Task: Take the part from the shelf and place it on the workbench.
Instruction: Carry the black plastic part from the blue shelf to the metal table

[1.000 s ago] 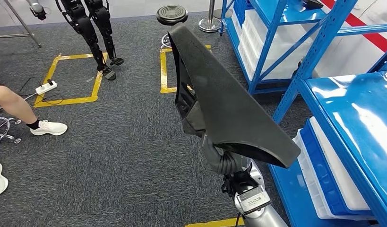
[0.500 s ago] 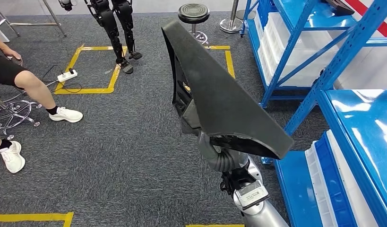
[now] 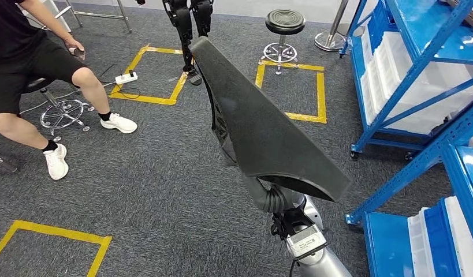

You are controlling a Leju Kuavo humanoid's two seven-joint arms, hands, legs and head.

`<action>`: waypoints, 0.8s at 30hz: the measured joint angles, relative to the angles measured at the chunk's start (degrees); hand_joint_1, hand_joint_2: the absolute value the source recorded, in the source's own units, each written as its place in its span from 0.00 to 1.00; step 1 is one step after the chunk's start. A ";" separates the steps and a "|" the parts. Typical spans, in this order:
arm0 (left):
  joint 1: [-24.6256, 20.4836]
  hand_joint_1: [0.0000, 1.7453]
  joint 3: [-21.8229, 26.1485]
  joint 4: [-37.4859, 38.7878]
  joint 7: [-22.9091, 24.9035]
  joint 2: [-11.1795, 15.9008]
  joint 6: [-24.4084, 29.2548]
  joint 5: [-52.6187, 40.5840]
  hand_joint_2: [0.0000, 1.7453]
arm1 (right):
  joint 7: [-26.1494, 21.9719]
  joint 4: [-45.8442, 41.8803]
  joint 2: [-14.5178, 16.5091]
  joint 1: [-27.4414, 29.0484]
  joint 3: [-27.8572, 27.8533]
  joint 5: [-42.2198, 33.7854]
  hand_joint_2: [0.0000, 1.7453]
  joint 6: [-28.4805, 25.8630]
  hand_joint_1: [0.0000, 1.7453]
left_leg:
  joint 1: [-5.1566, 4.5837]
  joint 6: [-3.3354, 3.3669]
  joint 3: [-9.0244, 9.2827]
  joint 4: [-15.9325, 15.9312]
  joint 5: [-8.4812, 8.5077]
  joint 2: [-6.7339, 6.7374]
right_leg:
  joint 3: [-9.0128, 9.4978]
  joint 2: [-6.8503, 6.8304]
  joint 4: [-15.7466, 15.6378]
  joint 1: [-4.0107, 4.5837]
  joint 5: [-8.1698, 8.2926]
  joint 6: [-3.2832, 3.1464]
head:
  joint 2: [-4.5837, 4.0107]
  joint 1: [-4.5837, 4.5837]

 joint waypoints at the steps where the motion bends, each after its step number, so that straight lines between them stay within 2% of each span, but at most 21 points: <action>1: 0.16 0.00 0.02 0.00 -0.01 0.02 0.02 0.00 1.00 | -0.02 -0.01 0.04 -0.03 -0.02 0.04 1.00 0.02 1.00 | 0.00 -0.41 -0.26 0.19 -0.09 -0.41 | 0.31 0.25 -0.71 0.10 0.26 -0.46 | 0.00 0.00; 3: 0.57 0.00 0.10 0.02 -0.08 0.03 0.01 0.11 1.00 | -0.04 -0.03 0.19 -0.11 -0.05 0.28 1.00 0.12 1.00 | 0.19 -1.02 -0.64 0.18 -0.01 -0.94 | 0.37 -0.41 -0.75 0.27 0.52 -1.49 | 0.01 -0.02; 4: 0.73 0.00 0.20 0.03 -0.28 0.01 -0.08 0.38 1.00 | 0.04 -0.06 0.33 -0.13 -0.06 0.53 1.00 0.25 1.00 | 0.27 -1.26 -0.84 0.49 -0.22 -0.35 | 0.39 -0.77 -0.84 0.22 0.64 -1.88 | 0.00 -0.04; 5: 0.76 0.00 0.41 0.04 -0.70 -0.01 -0.26 0.87 1.00 | 0.16 -0.13 0.52 -0.11 -0.08 0.86 1.00 0.46 1.00 | 0.30 -1.50 -1.39 1.62 -0.95 0.84 | 0.45 -1.22 -0.94 0.16 0.71 -2.24 | 0.00 -0.09; 7: 0.49 0.00 1.18 0.03 -2.10 -0.02 -0.76 2.19 1.00 | 0.42 -0.28 0.91 0.00 -0.16 1.63 1.00 1.12 1.00 | 0.32 -1.96 -4.17 7.30 -4.08 4.09 | 0.51 -2.28 -1.01 0.41 0.63 -2.93 | 0.00 -0.22; 8: 0.31 0.00 1.63 0.02 -2.80 -0.01 -0.98 2.69 1.00 | 0.46 -0.33 1.07 0.09 -0.24 1.92 1.00 1.49 1.00 | 0.38 -2.14 -6.17 11.20 -5.86 5.08 | 0.50 -2.90 -1.00 0.63 0.52 -3.19 | 0.01 -0.28; 9: 0.19 0.00 2.02 0.02 -3.30 -0.01 -1.11 2.92 1.00 | 0.48 -0.33 1.20 0.18 -0.32 2.12 1.00 1.80 1.00 | 0.43 -2.24 -7.93 14.52 -7.06 5.55 | 0.50 -3.52 -1.00 0.85 0.44 -3.37 | 0.01 -0.28; 10: 0.15 0.00 2.32 0.02 -3.60 -0.02 -1.17 2.84 1.00 | 0.49 -0.33 1.33 0.26 -0.42 2.21 1.00 2.08 1.00 | 0.44 -2.23 -8.93 16.27 -7.31 5.74 | 0.51 -4.14 -0.99 1.02 0.36 -3.48 | 0.01 -0.28; 11: 0.14 0.00 2.49 0.02 -3.63 -0.02 -1.15 2.50 1.00 | 0.50 -0.33 1.46 0.32 -0.53 2.23 1.00 2.27 1.00 | 0.42 -2.08 -8.73 15.72 -6.44 5.84 | 0.57 -4.72 -0.99 1.16 0.27 -3.58 | 0.01 -0.29; 12: 0.11 0.00 2.60 0.01 -3.50 -0.02 -1.10 2.04 1.00 | 0.50 -0.33 1.60 0.34 -0.68 2.27 1.00 2.38 1.00 | 0.34 -1.77 -7.32 12.96 -4.73 6.14 | 0.68 -5.28 -1.00 1.30 0.18 -3.67 | 0.01 -0.28; 14: -0.09 0.00 2.68 -0.02 -2.91 0.02 -0.85 1.34 1.00 | 0.49 -0.34 1.88 0.34 -1.03 2.46 1.00 2.45 1.00 | -0.22 -0.81 -3.01 5.05 -1.48 8.14 | 1.01 -6.34 -1.03 1.58 -0.07 -3.68 | 0.01 -0.26; 15: -0.29 0.00 2.70 -0.03 -2.61 0.02 -0.74 1.21 1.00 | 0.48 -0.34 1.98 0.35 -1.20 2.59 1.00 2.45 1.00 | -0.57 -0.36 -1.55 2.35 -0.72 9.04 | 1.13 -6.79 -1.07 1.66 -0.20 -3.56 | 0.00 -0.26; 16: -0.46 0.00 2.73 -0.04 -2.37 0.02 -0.63 1.20 1.00 | 0.46 -0.35 2.07 0.38 -1.32 2.69 1.00 2.45 1.00 | -0.91 -0.01 -0.88 1.02 -0.59 9.58 | 1.22 -7.24 -1.12 1.69 -0.32 -3.37 | 0.00 -0.25; 18: -0.62 0.00 3.00 -0.04 -2.08 0.06 -0.47 1.77 1.00 | 0.45 -0.40 2.26 0.44 -1.44 2.86 1.00 2.47 1.00 | -1.22 0.56 -0.71 0.48 -0.57 8.76 | 1.52 -8.10 -1.37 1.67 -0.46 -2.94 | 0.00 -0.28; 19: -0.57 0.00 3.29 -0.04 -1.96 0.02 -0.31 2.28 1.00 | 0.49 -0.47 2.37 0.46 -1.47 2.91 1.00 2.51 1.00 | -1.12 0.78 -0.28 -0.13 -0.27 8.21 | 1.61 -7.83 -1.27 1.68 -0.63 -2.73 | 0.01 -0.25; 21: -0.60 0.00 4.02 -0.04 -1.78 -0.18 0.00 3.28 1.00 | 0.52 -0.67 2.52 0.47 -1.59 2.90 1.00 2.63 1.00 | -0.70 1.35 0.72 -1.54 0.50 7.07 | 0.64 -5.50 1.34 1.64 -2.04 -2.67 | 0.00 -0.21; 22: -0.64 0.00 4.29 -0.04 -1.74 -0.32 0.08 3.50 1.00 | 0.56 -0.73 2.50 0.49 -1.72 2.86 1.00 2.69 1.00 | -0.46 1.47 0.98 -1.91 0.74 6.48 | -0.90 -3.95 4.48 1.47 -3.40 -2.82 | 0.00 -0.14; 24: -0.68 0.00 4.67 -0.03 -1.70 -0.46 0.11 3.60 1.00 | 0.72 -0.79 2.44 0.71 -2.10 2.74 1.00 2.81 1.00 | -0.31 1.60 1.00 -2.02 0.81 5.02 | -4.74 -2.54 11.83 1.09 -6.05 -2.85 | 0.00 -0.03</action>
